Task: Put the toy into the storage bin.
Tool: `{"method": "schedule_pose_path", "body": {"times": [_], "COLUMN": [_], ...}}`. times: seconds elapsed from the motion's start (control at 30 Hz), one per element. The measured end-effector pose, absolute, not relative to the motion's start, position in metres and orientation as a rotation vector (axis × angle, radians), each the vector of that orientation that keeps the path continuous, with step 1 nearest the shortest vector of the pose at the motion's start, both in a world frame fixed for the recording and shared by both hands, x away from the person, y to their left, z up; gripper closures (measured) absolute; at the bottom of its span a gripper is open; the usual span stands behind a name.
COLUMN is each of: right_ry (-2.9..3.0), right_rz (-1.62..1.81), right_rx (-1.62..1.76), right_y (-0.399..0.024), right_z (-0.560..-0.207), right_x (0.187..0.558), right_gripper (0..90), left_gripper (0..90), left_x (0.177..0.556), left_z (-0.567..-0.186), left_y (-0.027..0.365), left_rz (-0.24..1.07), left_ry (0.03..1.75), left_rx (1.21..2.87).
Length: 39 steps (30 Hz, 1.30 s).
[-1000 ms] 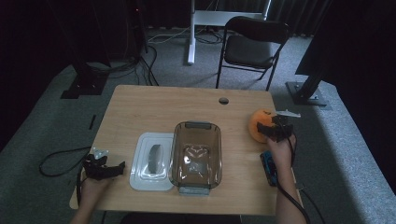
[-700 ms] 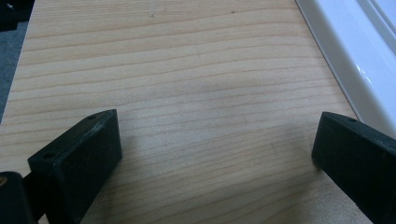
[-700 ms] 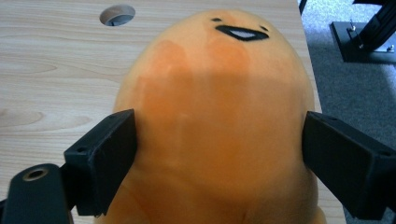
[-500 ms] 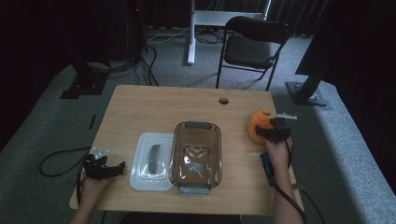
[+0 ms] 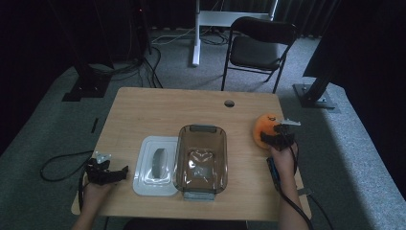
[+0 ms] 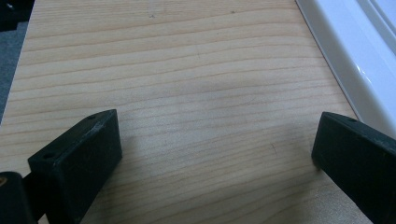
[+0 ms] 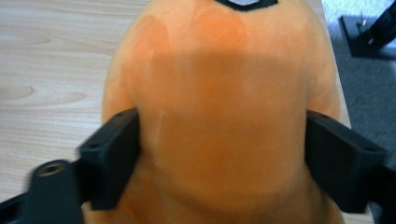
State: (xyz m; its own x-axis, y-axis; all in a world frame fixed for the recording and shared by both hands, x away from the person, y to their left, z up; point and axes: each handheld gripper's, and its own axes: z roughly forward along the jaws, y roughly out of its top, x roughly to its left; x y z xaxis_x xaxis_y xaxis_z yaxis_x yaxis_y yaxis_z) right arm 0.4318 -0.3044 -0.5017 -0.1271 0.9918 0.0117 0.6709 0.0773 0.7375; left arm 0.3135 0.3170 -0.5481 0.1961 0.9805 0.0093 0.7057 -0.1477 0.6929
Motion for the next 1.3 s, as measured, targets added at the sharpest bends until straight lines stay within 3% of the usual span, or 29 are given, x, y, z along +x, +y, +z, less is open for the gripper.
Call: {"method": "schedule_pose_path", "body": {"times": [0.3, 0.43, 1.3], "right_ry": [1.822, 1.785, 1.848], "right_rz": [0.875, 0.884, 0.987], "right_rx": [1.623, 1.614, 1.463], "right_y": [-0.305, -0.304, -0.286], "right_z": [-0.495, -0.492, -0.447], "right_x": [0.425, 0.421, 0.388], "right_gripper": [50.3, 56.9, 59.7], "left_gripper": [1.9, 1.9, 1.9], "left_x": [0.314, 0.314, 0.314], "left_z": [-0.548, -0.548, -0.548], "left_y": [0.317, 0.317, 0.317], "left_rz": [0.642, 0.642, 0.642], "left_ry": [1.568, 1.568, 1.567], "left_rx": [1.921, 1.921, 1.922]}}
